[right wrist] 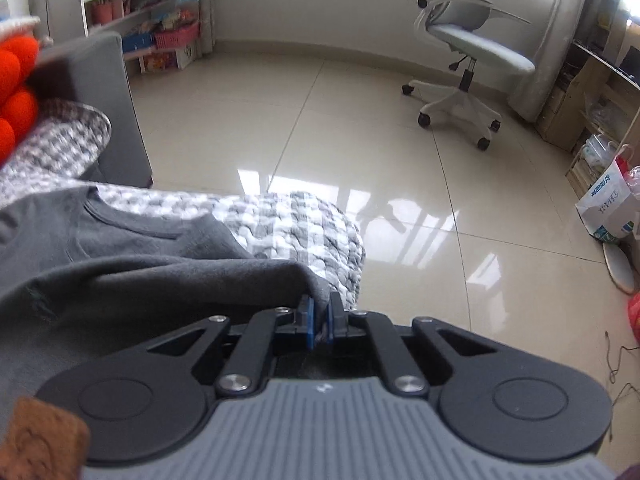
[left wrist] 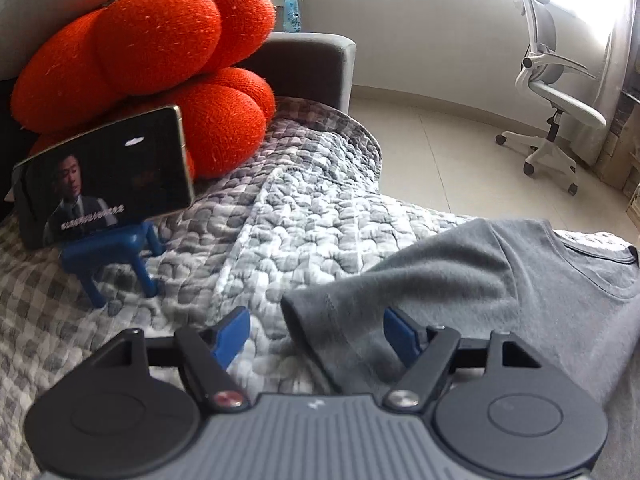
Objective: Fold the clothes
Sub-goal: 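Pinch the T-shirt collar edges with both grippers and pull them taut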
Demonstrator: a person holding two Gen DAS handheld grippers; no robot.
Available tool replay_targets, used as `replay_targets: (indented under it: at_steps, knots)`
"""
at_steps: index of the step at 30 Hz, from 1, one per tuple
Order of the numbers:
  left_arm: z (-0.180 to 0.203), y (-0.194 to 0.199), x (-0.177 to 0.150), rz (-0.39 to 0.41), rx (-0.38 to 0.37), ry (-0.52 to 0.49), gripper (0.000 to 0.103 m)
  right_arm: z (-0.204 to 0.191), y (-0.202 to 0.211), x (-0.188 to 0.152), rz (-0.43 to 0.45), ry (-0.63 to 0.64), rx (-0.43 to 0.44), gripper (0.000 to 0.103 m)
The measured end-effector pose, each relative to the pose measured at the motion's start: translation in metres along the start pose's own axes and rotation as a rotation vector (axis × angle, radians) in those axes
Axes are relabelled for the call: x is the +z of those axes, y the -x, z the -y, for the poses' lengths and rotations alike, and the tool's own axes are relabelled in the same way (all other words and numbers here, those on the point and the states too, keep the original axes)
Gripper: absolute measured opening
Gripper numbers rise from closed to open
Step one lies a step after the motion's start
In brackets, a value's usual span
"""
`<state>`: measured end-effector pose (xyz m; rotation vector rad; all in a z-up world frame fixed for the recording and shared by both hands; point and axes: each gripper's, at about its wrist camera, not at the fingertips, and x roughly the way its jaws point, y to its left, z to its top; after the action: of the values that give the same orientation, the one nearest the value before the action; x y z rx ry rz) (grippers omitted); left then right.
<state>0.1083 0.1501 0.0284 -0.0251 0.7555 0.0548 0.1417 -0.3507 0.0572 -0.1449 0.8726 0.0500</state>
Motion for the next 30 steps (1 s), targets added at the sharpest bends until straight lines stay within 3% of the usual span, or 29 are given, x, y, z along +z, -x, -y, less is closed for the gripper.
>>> replay_targets:
  at_steps: [3,5,6,7,10,16,22,25,28,30]
  knots:
    - [0.013,-0.026,0.007,-0.045,0.027,-0.039,0.077,-0.002,-0.015,-0.009,-0.007,-0.040,0.047,0.008]
    - [0.020,-0.026,0.006,-0.020,0.018,-0.060,0.063,-0.004,-0.023,-0.015,-0.005,-0.064,0.075,0.008]
    - [0.024,-0.023,0.006,-0.003,0.004,-0.076,0.026,-0.007,-0.025,-0.018,-0.001,-0.051,0.069,0.008]
    - [0.029,-0.019,0.005,0.008,0.003,-0.094,0.007,-0.010,-0.026,-0.020,0.005,-0.036,0.058,0.008]
    - [0.041,-0.014,0.001,0.042,0.051,-0.165,0.006,-0.012,-0.024,-0.020,0.036,-0.029,0.044,0.008]
    - [0.014,0.005,0.024,0.124,0.110,-0.063,0.005,-0.018,-0.020,-0.015,0.083,-0.002,0.013,0.006]
    - [0.000,0.022,0.052,0.202,0.226,-0.065,0.005,-0.026,-0.024,-0.010,0.109,0.027,-0.012,0.005]
    - [0.000,0.001,0.038,0.149,0.301,-0.126,0.005,-0.030,-0.026,-0.008,0.122,0.041,-0.025,0.005]
    - [-0.005,-0.027,0.009,0.013,0.210,-0.158,0.006,-0.033,-0.030,-0.007,0.124,0.054,-0.037,0.005]
    - [-0.007,-0.024,-0.004,0.044,0.199,-0.183,0.007,-0.033,-0.043,-0.014,0.079,0.057,-0.039,0.006]
